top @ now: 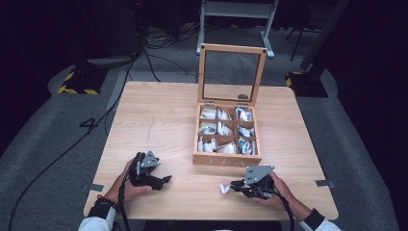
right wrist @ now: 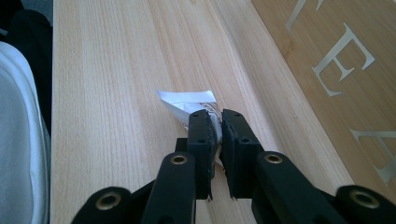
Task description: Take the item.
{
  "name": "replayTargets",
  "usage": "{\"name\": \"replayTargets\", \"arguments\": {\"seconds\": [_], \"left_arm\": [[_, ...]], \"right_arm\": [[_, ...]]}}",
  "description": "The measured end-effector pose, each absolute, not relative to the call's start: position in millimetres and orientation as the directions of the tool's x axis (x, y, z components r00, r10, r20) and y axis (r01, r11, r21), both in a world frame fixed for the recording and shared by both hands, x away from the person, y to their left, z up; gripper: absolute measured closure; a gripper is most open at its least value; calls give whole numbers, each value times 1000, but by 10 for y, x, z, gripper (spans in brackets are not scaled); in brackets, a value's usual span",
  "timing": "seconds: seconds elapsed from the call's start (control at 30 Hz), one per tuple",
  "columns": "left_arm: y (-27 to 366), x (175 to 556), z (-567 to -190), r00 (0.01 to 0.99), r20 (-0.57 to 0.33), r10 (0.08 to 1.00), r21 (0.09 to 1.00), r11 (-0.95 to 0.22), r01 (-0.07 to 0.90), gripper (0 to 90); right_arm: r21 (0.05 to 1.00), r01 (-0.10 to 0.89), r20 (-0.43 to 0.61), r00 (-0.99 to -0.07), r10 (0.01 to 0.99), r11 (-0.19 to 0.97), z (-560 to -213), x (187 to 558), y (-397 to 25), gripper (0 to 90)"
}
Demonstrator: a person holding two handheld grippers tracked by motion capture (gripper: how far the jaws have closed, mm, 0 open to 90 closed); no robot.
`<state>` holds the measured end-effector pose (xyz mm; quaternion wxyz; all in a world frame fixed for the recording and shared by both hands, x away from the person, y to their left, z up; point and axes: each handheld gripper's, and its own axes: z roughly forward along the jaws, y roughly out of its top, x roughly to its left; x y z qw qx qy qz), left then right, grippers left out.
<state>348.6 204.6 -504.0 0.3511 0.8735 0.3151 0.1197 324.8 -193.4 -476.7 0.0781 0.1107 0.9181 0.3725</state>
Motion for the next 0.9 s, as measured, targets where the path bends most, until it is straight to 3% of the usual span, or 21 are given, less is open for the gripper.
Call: {"name": "replayTargets", "arguments": {"seconds": [0.2, 0.5, 0.9], "left_arm": [[2046, 3486, -5040, 772, -12, 635, 689, -555, 467, 151], [2046, 3486, -5040, 772, -13, 635, 689, -555, 467, 150], [2034, 3492, -5041, 768, -14, 640, 690, -550, 471, 149]], "right_arm": [[696, 152, -45, -966, 255, 702, -4782, 3225, -1938, 764], [723, 165, -26, -964, 266, 671, -4675, 3244, -2018, 516], [775, 176, -33, -948, 317, 607, -4476, 3300, -2278, 438]]}}
